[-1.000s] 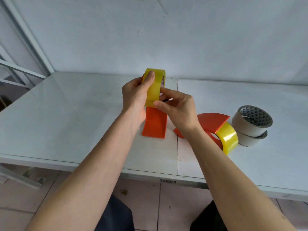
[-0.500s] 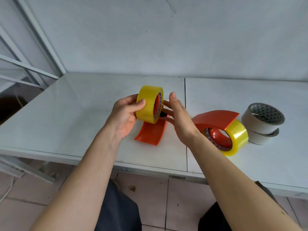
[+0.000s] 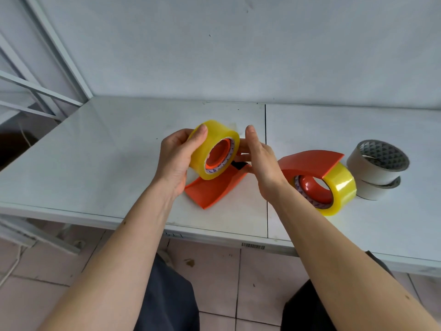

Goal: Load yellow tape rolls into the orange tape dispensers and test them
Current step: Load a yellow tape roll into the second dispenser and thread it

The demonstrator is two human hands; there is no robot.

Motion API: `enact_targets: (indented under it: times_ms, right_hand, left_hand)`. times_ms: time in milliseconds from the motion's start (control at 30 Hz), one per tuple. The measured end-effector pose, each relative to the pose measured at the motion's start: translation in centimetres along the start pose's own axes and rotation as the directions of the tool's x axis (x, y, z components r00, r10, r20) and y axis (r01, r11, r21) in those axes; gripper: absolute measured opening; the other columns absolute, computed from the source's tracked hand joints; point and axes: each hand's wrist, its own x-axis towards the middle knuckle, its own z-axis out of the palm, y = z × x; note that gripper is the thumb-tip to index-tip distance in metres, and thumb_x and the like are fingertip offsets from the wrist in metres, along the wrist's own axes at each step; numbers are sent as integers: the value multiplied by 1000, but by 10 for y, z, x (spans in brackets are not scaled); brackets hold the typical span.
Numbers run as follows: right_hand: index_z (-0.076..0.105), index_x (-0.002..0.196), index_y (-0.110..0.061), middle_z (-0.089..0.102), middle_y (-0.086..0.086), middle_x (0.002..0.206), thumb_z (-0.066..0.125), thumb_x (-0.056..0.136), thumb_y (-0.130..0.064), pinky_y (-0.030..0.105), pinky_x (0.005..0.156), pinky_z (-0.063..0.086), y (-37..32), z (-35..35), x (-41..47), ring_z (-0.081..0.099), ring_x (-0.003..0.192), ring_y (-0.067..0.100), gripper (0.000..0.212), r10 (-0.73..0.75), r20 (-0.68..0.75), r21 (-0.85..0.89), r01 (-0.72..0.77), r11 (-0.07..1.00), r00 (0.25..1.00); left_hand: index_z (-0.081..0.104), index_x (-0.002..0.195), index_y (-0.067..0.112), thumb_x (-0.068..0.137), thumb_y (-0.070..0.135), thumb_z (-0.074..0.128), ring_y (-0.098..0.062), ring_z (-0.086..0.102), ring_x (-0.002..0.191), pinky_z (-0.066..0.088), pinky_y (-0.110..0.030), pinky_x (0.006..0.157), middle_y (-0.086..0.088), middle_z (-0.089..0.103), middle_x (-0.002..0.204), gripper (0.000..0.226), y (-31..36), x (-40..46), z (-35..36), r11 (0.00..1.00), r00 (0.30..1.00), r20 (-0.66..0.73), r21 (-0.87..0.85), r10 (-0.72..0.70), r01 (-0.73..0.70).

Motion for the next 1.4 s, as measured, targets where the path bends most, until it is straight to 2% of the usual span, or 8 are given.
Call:
enact_targets:
  times_ms: [100,200,333,500,733,1000,1167,1400]
  right_hand:
    - [52,122,13,61,34,111,32,91,-70,54,92,48,-1,4,-5,55,92,46,91,-52,-38,-87,49,995,998]
    - [63,113,10,56,8,82,34,97,-62,35,87,43,0,5,-7,50,91,23,78,-121,-142,-108,106,988,982]
    - [63,102,-9,63,11,118,30,91,-68,50,98,47,4,0,-4,59,109,28,68,-61,-222,-59,49,997,973]
    - [59,129,-18,61,4,134,18,86,-79,43,109,39,5,8,-7,53,127,21,86,27,-97,-99,-37,994,995]
    - [45,145,-14,60,0,138,19,98,-64,40,115,33,13,6,-6,49,133,16,73,13,-113,-31,-16,999,994]
    - [67,101,5,71,23,102,50,91,-58,49,93,51,12,2,1,65,97,37,66,12,-151,-116,-30,993,988]
    - [62,53,-12,55,1,53,71,77,-54,31,58,44,13,4,6,51,56,17,49,2,-193,-159,-33,987,981]
    - [68,67,4,60,12,59,71,81,-25,31,55,42,17,5,7,50,57,18,32,-36,-254,-271,-36,962,967]
  left_hand:
    - [62,67,11,61,50,81,-22,56,61,44,-32,63,-6,61,63,44,4,5,0,998,999,-45,64,-15,18]
    - [59,66,10,55,58,82,-18,52,58,40,-29,59,-6,58,62,55,3,9,-3,994,999,-30,107,-34,37]
    - [64,84,3,38,80,78,-22,43,73,32,-35,71,-11,50,83,90,5,9,-7,983,999,11,181,-43,40]
    - [51,59,16,71,58,75,-3,43,45,36,-16,48,10,46,50,50,-7,5,10,966,997,-66,258,36,-18]
    - [52,61,17,71,39,81,-17,51,64,42,-29,60,1,53,62,37,-25,4,2,981,994,-98,185,-37,55]
    - [73,77,22,63,51,79,-18,64,83,48,-33,77,0,71,86,33,-21,8,-16,958,987,-17,236,-161,160]
    - [75,70,21,75,43,79,-19,64,80,50,-36,78,0,71,78,22,-24,2,-11,971,988,-12,180,-156,156]
    - [75,98,20,69,52,75,-7,68,94,53,-23,82,0,74,102,43,-18,0,-17,963,997,42,262,-72,58]
